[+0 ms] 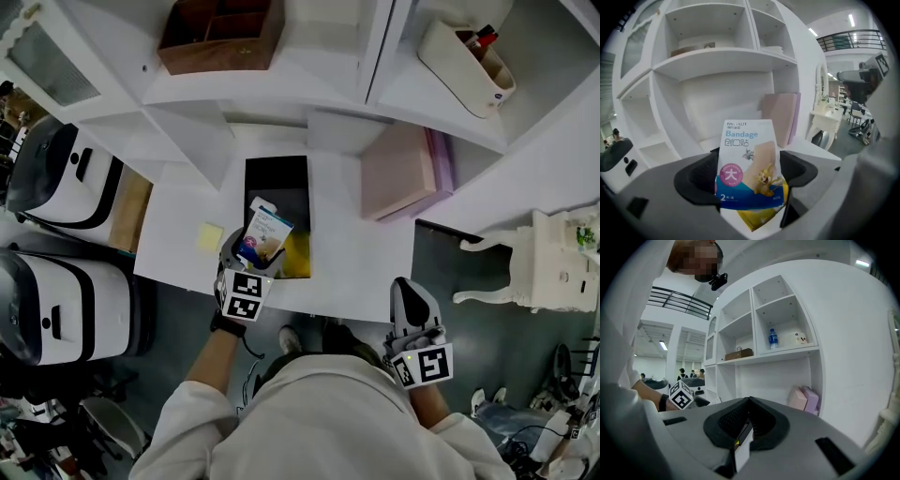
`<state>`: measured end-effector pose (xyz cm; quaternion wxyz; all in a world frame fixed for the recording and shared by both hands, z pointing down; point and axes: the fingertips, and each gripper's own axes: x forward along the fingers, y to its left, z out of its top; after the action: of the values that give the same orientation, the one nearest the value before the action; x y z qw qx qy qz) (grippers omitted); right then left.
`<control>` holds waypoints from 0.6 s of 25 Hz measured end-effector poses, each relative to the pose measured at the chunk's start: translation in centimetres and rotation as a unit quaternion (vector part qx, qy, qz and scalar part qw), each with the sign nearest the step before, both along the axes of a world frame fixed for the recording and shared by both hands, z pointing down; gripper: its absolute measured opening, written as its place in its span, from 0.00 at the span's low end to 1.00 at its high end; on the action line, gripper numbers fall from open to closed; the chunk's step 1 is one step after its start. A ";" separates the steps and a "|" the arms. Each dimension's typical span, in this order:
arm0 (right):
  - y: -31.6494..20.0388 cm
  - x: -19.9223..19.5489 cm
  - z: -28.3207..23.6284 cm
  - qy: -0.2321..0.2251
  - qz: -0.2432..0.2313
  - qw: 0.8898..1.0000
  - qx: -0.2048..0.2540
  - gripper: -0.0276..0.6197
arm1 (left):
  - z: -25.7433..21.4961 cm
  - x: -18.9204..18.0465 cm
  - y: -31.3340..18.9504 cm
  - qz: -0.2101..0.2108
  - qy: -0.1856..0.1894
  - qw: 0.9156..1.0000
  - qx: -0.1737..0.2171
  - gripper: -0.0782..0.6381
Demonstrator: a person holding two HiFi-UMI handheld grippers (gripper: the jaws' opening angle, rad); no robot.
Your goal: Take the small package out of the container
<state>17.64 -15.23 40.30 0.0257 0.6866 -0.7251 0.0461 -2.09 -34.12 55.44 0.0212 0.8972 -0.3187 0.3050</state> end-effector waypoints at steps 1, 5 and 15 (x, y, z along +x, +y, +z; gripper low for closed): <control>-0.1 -0.2 -0.1 0.001 -0.003 1.000 0.001 0.08 | -0.9 -0.2 0.0 -0.008 0.006 1.000 0.009 0.70; -0.7 -1.0 -0.6 0.004 -0.013 1.000 0.006 0.08 | -4.1 -1.1 -0.3 -0.043 0.036 0.998 0.038 0.70; -2.7 -3.4 -2.1 0.017 -0.043 0.999 0.025 0.08 | -12.4 -3.8 0.3 -0.111 0.124 0.981 0.101 0.70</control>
<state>14.21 -17.95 38.21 0.0229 0.6562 -0.7541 0.0156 -5.93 -33.79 43.07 0.0038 0.8844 -0.4408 0.1532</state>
